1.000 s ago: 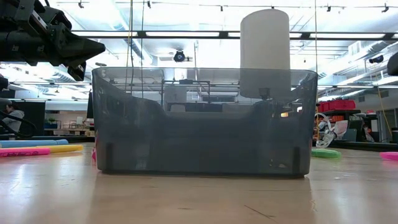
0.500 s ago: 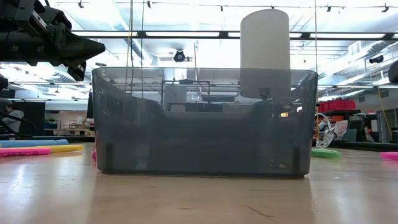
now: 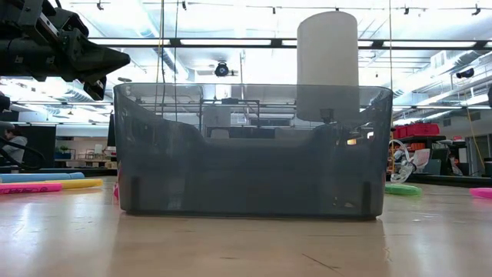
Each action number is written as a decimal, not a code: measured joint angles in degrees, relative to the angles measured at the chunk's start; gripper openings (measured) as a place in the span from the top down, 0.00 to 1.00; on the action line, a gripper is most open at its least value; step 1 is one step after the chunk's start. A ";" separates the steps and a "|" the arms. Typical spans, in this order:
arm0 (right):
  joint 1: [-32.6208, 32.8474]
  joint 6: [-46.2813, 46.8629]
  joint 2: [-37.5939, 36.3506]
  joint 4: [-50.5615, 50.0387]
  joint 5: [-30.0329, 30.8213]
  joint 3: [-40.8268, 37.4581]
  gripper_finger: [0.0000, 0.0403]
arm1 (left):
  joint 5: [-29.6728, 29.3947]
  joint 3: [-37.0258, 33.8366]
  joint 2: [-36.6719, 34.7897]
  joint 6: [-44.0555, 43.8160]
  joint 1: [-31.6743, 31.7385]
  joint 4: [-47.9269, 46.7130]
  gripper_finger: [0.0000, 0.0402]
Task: Pick & Place Markers
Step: Put the light blue highlighter pen into the gray bin
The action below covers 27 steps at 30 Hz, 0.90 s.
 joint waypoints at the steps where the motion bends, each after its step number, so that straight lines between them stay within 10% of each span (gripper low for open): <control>1: 0.02 0.10 0.00 0.07 0.02 0.00 0.82 | -0.01 0.00 0.00 0.00 0.01 0.01 0.94; 27: -0.63 15.43 -0.48 -4.81 0.87 5.35 0.88 | 0.00 -0.01 -0.01 0.00 0.01 0.02 0.94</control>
